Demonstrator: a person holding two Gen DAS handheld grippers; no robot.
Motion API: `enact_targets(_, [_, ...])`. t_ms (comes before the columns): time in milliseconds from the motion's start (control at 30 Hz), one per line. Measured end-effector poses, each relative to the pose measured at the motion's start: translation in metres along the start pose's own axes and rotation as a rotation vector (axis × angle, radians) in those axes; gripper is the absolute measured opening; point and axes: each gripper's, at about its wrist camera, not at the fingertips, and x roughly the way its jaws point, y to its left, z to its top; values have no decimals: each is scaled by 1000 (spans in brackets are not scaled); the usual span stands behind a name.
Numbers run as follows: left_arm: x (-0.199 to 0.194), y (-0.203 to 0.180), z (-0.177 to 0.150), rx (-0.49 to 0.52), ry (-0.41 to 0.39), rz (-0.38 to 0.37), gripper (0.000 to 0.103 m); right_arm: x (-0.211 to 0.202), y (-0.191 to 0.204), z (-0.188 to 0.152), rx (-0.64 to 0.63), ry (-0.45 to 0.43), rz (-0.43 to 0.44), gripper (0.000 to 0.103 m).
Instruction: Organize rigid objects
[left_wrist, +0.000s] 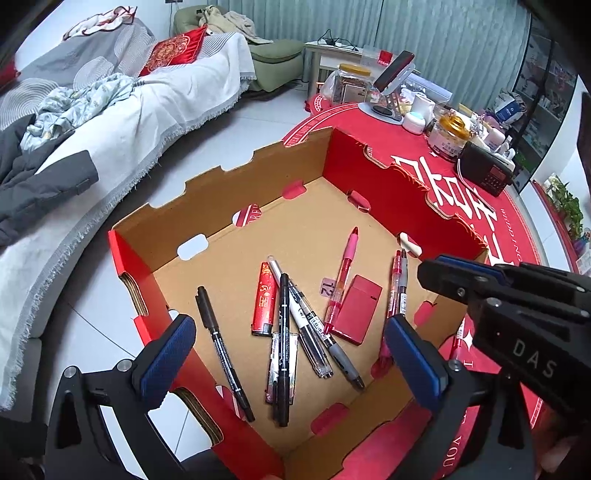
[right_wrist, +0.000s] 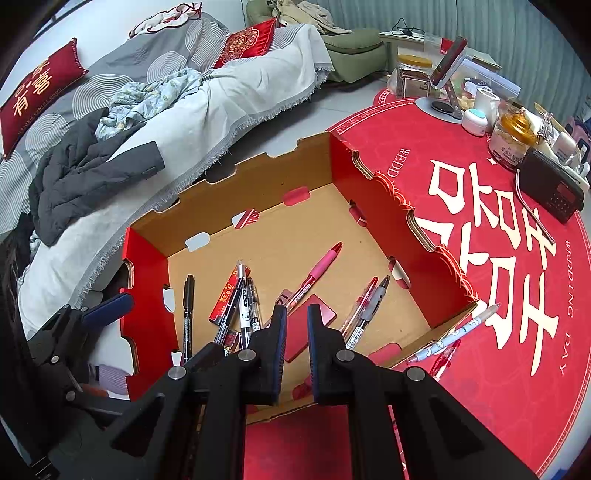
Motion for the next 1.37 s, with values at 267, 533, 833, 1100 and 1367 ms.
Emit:
enact_targets(267, [-2, -2, 0, 9, -11, 16, 102, -2, -1, 1, 3, -2, 0, 12])
enact_targets(533, [-4, -4, 1, 10, -12, -4, 102, -2, -1, 0, 3, -1, 0, 12])
enact_targets(833, [-8, -4, 3, -13, -19, -7, 102, -3, -2, 1, 4, -2, 2, 12])
enact_targets(1100, [-13, -12, 1, -4, -19, 61, 102, -3, -2, 0, 5, -2, 2, 12])
enact_targets(1367, [-21, -16, -4, -10, -43, 99, 102, -5, -3, -1, 13, -6, 2, 12])
